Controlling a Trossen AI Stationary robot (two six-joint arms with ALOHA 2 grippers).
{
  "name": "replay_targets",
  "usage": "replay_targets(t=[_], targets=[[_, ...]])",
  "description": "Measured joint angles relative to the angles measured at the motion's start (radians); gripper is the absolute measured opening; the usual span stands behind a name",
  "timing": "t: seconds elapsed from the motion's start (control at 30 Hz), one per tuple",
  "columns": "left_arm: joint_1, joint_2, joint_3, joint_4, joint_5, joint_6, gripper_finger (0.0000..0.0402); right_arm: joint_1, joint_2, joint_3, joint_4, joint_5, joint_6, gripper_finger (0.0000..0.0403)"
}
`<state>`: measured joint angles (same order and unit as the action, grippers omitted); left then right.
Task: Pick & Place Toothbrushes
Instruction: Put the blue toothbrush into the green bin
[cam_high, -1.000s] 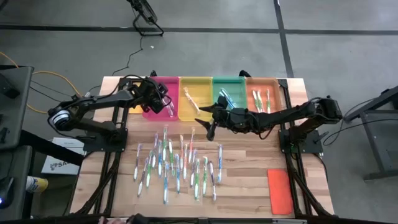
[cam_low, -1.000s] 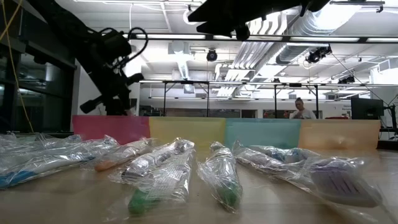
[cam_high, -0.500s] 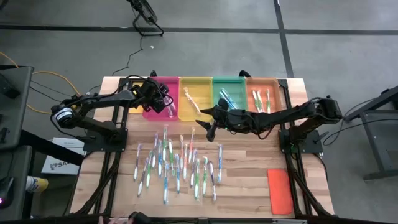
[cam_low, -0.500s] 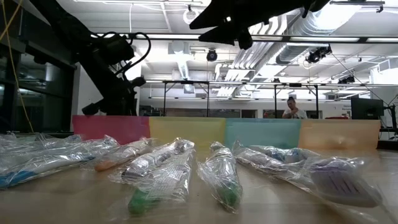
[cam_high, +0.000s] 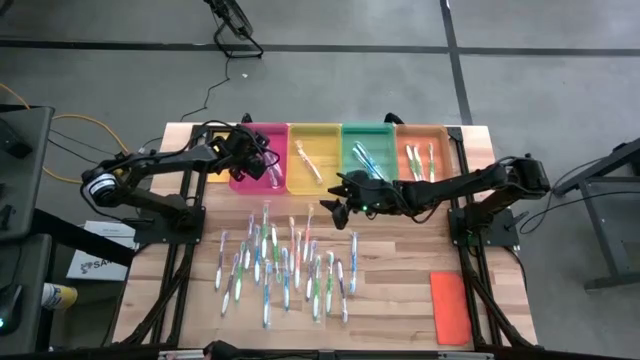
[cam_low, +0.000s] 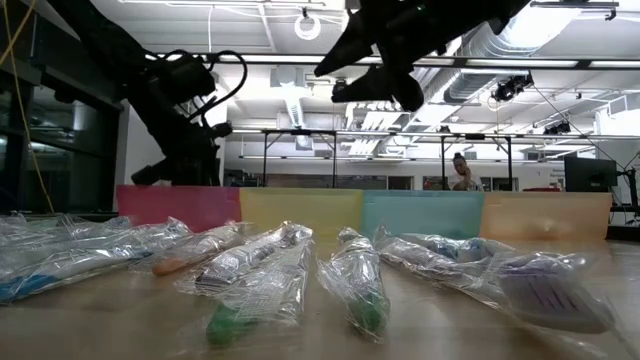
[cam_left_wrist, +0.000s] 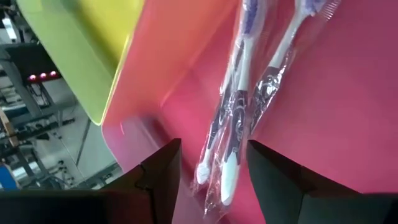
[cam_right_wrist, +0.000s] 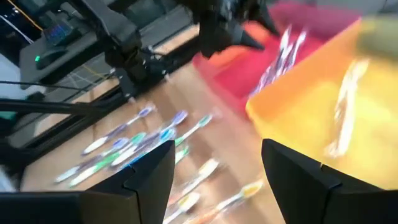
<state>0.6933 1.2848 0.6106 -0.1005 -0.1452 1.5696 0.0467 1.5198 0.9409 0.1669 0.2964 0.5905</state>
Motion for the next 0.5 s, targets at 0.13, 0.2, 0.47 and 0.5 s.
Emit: replay_targets(t=[0.13, 0.2, 0.47, 0.5], targets=[[0.0, -0.026, 0.0, -0.01, 0.042, -0.029, 0.0175, 0.0, 0.0, 0.0, -0.012, -0.059, 0.09, 0.0233], [0.0, -0.05, 0.0, -0.01, 0.079, -0.048, 0.0175, 0.001, 0.0, 0.0, -0.012, -0.07, 0.125, 0.0233], [0.0, -0.176, 0.0, -0.064, 0.23, -0.092, 0.0175, 0.035, 0.0, 0.051, -0.127, -0.027, 0.207, 0.0227], [0.0, -0.193, 0.0, -0.079, 0.246, -0.094, 0.0175, 0.041, 0.0, 0.071, -0.173, -0.009, 0.218, 0.0225]])
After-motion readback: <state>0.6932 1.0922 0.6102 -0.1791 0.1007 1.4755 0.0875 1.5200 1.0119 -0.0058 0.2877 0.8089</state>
